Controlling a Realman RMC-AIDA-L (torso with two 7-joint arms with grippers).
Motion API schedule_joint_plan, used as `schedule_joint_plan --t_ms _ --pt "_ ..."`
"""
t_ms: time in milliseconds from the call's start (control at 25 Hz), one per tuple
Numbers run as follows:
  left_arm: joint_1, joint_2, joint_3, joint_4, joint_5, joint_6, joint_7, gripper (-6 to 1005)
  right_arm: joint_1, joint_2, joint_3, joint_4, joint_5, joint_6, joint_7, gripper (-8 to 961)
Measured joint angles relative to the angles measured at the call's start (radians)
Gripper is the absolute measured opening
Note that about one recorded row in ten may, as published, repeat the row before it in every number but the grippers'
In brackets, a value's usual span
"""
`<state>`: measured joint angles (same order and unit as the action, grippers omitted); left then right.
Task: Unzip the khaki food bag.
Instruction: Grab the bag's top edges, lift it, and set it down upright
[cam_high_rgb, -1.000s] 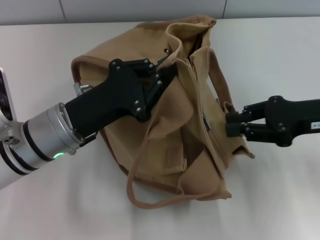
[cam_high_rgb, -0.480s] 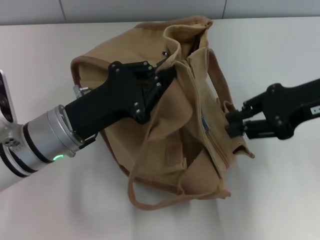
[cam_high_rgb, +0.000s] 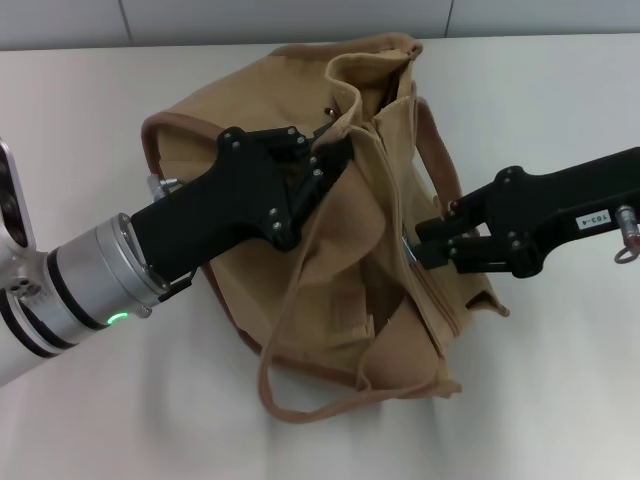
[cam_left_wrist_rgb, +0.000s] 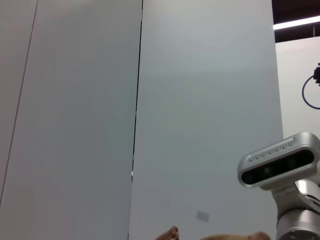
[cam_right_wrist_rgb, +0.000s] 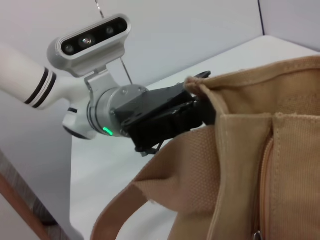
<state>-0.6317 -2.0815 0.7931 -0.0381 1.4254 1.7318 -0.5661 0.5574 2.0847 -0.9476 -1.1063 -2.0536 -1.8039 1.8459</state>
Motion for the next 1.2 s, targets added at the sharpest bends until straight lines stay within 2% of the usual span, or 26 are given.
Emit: schedule_joint_plan --t_ms 760,1200 --pt "-0.013 0.000 0.000 -0.003 0.000 0.004 0.000 31 0.004 0.002 -0.002 0.144 0.023 0.056 -0.117 227" --pt "-0.023 0.000 0.001 -0.016 0.001 0.005 0.000 31 -0.025 -0.002 0.010 0.147 0.041 0.092 -0.142 231"
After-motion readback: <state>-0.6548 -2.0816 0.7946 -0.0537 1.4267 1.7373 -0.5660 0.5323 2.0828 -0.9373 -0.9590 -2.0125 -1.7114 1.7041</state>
